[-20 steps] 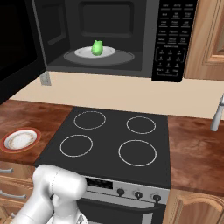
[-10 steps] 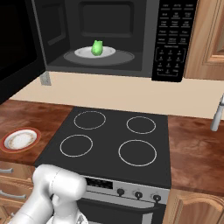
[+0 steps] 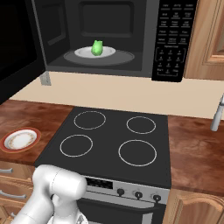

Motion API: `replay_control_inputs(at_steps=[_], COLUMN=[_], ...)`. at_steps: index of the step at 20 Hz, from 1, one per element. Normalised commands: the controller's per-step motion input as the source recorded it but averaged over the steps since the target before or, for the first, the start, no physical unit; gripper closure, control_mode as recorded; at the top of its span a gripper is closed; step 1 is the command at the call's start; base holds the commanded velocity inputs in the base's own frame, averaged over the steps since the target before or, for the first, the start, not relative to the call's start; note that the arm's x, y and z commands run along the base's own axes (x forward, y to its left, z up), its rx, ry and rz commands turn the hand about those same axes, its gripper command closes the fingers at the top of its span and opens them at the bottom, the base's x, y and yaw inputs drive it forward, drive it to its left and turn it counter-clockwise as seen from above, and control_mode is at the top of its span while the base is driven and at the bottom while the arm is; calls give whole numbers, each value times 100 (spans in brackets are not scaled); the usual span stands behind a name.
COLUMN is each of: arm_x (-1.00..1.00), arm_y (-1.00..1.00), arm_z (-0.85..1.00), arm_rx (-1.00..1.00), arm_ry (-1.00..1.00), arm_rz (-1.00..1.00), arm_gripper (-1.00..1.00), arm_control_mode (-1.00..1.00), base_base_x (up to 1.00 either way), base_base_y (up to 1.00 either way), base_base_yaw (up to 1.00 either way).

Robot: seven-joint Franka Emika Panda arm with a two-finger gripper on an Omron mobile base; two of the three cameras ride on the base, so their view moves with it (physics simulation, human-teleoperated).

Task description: Pick the corn from the counter and place it in the microwave. Then turn on the microwave.

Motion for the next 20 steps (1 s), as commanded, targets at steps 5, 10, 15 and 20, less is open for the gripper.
replay_control_inputs(at_steps=[5,10,15,20], arm_x=[1,0,0,0], arm_y=[-26,-33,-33,-32], arm_z=[-1,0,0,0], arm_rx=[-1,0,0,0], arm_ry=[0,0,0,0], arm_rz=[0,0,0,0], arm_gripper=[100,100,100,100], arm_control_mode=[-100,-100,-100,-100], base_base_x=[0,0,0,0], base_base_y=[0,0,0,0], base_base_yaw=[0,0,0,0])
